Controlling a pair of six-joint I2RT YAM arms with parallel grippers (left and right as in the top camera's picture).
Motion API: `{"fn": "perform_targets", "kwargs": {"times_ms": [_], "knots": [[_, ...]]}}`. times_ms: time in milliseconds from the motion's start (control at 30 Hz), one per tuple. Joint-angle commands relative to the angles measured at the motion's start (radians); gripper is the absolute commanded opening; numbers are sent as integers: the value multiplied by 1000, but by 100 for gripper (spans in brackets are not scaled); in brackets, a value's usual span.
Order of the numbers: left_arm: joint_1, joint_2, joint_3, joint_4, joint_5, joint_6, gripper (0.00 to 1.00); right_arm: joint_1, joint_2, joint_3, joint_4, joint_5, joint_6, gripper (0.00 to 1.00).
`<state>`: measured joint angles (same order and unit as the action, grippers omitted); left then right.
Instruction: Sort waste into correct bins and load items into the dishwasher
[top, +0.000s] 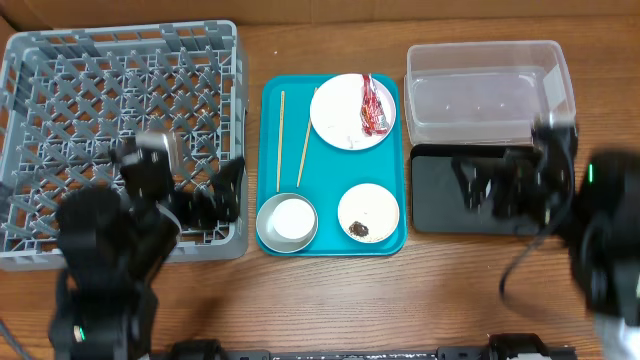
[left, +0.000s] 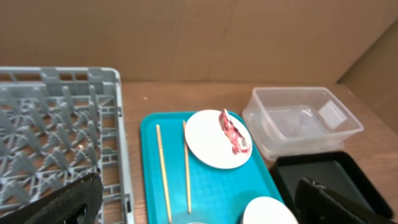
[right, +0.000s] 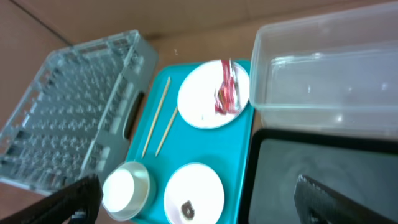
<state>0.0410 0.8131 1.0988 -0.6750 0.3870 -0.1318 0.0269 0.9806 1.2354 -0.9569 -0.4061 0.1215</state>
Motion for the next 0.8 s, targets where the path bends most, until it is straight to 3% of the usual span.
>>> {"fn": "perform_targets", "kwargs": {"times_ms": [0,100,200,267,433,600,767], "knots": [[5,118,116,-59,121,-7,100,-2,192,206,-72,-48,5,100],[5,179,121,-91,210,-7,100,-2,309,270,-73,-160,40,100],[5,232,121,-134,278,-7,100,23,408,272,57,-297,127,100],[5,244,122,-149,317,-7,100,72,457,278,98,-274,145,100],[5,245,203,-181,302,-3,100,270,612,341,93,59,148,100],[5,245,328,-185,267,-3,100,402,769,343,216,392,130,97],[5,243,361,-192,268,-7,100,423,957,342,432,480,134,97]]}}
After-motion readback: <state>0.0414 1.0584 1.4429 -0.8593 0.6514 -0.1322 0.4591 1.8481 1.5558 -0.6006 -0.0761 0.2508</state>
